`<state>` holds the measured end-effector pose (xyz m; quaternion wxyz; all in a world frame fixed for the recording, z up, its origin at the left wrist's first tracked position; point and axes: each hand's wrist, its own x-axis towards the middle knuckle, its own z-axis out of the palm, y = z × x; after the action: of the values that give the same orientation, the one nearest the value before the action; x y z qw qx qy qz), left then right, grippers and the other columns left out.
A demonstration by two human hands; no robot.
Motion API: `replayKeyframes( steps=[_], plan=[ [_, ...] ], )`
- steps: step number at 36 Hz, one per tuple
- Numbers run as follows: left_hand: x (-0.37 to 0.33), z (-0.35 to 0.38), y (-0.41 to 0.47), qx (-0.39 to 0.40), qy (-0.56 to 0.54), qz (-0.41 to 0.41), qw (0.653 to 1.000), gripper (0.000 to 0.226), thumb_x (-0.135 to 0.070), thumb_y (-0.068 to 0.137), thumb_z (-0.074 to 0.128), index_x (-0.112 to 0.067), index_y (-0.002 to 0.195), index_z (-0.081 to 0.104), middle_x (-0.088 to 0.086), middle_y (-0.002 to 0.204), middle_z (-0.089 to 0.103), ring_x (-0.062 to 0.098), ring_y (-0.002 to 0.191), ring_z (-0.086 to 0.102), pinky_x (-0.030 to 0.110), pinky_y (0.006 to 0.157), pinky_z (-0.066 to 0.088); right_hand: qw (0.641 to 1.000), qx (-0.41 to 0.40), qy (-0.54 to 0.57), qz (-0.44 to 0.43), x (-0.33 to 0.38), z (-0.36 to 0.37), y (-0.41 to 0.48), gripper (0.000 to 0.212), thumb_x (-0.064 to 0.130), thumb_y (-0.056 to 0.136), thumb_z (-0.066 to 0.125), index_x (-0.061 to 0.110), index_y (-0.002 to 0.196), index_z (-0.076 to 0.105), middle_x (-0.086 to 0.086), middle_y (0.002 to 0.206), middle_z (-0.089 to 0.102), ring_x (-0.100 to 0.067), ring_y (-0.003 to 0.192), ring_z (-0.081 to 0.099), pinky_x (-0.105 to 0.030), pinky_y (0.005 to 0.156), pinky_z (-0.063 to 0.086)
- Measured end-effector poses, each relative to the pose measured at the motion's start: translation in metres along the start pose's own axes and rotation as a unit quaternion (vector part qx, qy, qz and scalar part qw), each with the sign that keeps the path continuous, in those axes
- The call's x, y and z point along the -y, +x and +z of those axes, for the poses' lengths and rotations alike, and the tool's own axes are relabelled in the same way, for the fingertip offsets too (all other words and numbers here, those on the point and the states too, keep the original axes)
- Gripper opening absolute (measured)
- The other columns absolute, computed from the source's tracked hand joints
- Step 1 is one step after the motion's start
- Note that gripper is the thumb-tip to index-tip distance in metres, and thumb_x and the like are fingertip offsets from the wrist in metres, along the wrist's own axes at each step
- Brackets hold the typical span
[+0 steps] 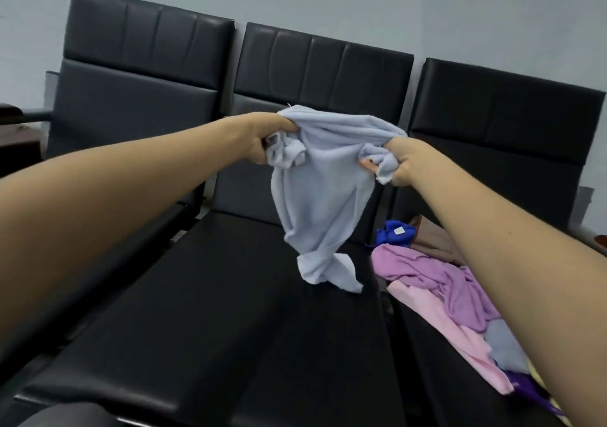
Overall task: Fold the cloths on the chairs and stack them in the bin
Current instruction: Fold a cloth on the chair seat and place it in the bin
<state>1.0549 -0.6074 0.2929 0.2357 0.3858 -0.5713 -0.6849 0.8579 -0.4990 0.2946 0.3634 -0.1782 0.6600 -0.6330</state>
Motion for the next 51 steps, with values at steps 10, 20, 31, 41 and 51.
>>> replayKeyframes(
  steps=[10,20,31,41,51],
  plan=[
    [0.013,0.008,0.032,-0.152,0.042,0.221,0.962,0.012,-0.021,0.083,0.06,-0.01,0.086,0.058,0.001,0.069,0.043,0.012,0.056,0.035,0.022,0.048,0.028,0.924,-0.138,-0.25,-0.255,0.008,-0.004,0.0,0.033,0.004,0.093,0.047,0.0,0.125,0.053,-0.015,0.125,0.057,-0.029,0.115,0.056,-0.032,0.093,0.046],
    [0.035,-0.024,0.02,0.045,0.525,0.001,0.85,0.012,-0.01,0.081,0.06,-0.003,0.071,0.059,0.004,0.05,0.056,0.013,0.038,0.048,0.019,0.042,0.036,0.721,0.166,-0.669,0.068,-0.037,-0.041,0.0,0.037,0.026,0.081,0.073,-0.002,0.105,0.069,-0.014,0.086,0.072,-0.023,0.079,0.064,-0.032,0.082,0.052],
    [0.093,-0.014,0.031,0.236,0.572,-0.206,0.758,0.014,-0.005,0.084,0.068,-0.009,0.098,0.067,0.002,0.098,0.07,0.014,0.091,0.066,0.022,0.074,0.055,0.641,0.248,-0.69,0.226,-0.078,-0.039,0.023,0.017,0.012,0.087,0.065,-0.001,0.1,0.068,-0.014,0.088,0.068,-0.021,0.077,0.067,-0.03,0.073,0.057],
    [0.036,-0.017,0.076,-0.143,0.121,0.215,0.959,0.013,-0.001,0.078,0.06,-0.004,0.09,0.066,0.009,0.075,0.06,0.017,0.062,0.053,0.025,0.054,0.042,0.844,-0.077,-0.457,-0.271,-0.027,-0.027,0.061,0.024,0.0,0.081,0.043,-0.004,0.098,0.059,-0.017,0.092,0.057,-0.029,0.065,0.054,-0.026,0.044,0.043],
    [0.001,-0.023,0.019,-0.256,0.2,0.457,0.828,0.011,-0.017,0.07,0.044,-0.013,0.06,0.041,-0.004,0.069,0.042,0.003,0.058,0.037,0.007,0.042,0.029,0.783,-0.136,-0.36,-0.488,0.0,-0.026,0.031,0.006,0.01,0.087,0.049,0.009,0.083,0.053,-0.018,0.104,0.055,-0.026,0.084,0.053,-0.025,0.062,0.041]
  ],
)
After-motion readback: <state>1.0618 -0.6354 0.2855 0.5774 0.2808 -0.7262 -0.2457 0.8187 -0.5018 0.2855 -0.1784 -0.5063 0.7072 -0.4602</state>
